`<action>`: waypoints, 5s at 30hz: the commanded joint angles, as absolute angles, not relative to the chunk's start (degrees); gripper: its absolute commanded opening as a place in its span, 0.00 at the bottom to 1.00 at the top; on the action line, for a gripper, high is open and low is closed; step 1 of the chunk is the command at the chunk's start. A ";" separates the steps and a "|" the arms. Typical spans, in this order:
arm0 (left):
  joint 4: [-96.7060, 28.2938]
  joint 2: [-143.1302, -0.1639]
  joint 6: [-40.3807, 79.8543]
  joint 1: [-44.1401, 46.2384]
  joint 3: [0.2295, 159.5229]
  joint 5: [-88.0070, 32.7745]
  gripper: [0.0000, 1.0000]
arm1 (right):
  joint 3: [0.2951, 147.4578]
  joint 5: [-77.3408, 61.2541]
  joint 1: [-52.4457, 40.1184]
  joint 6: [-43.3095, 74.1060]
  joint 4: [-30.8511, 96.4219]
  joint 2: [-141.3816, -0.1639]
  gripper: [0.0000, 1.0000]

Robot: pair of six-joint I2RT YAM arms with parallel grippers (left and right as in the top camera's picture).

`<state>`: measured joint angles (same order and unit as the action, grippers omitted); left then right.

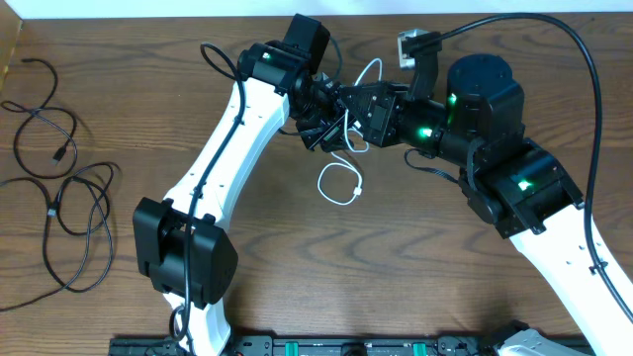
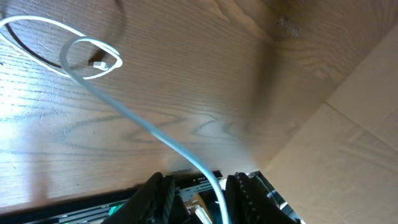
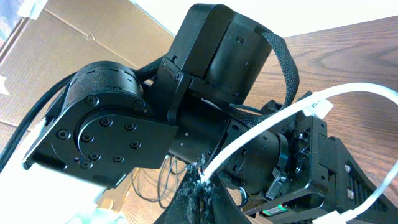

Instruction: Untangle cables

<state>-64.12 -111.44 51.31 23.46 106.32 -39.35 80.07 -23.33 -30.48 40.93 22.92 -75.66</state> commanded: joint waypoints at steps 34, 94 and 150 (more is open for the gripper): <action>-63.75 -111.98 51.59 23.53 106.06 -38.87 0.08 | 80.44 -23.03 -30.81 39.75 23.62 -75.83 0.02; -66.96 -96.33 19.38 33.93 110.61 -9.61 0.08 | 80.44 -29.10 -18.79 32.84 42.85 -78.04 0.78; -65.06 -96.33 44.97 24.43 110.61 -36.71 0.08 | 80.44 -41.01 -27.88 10.17 40.99 -78.04 0.62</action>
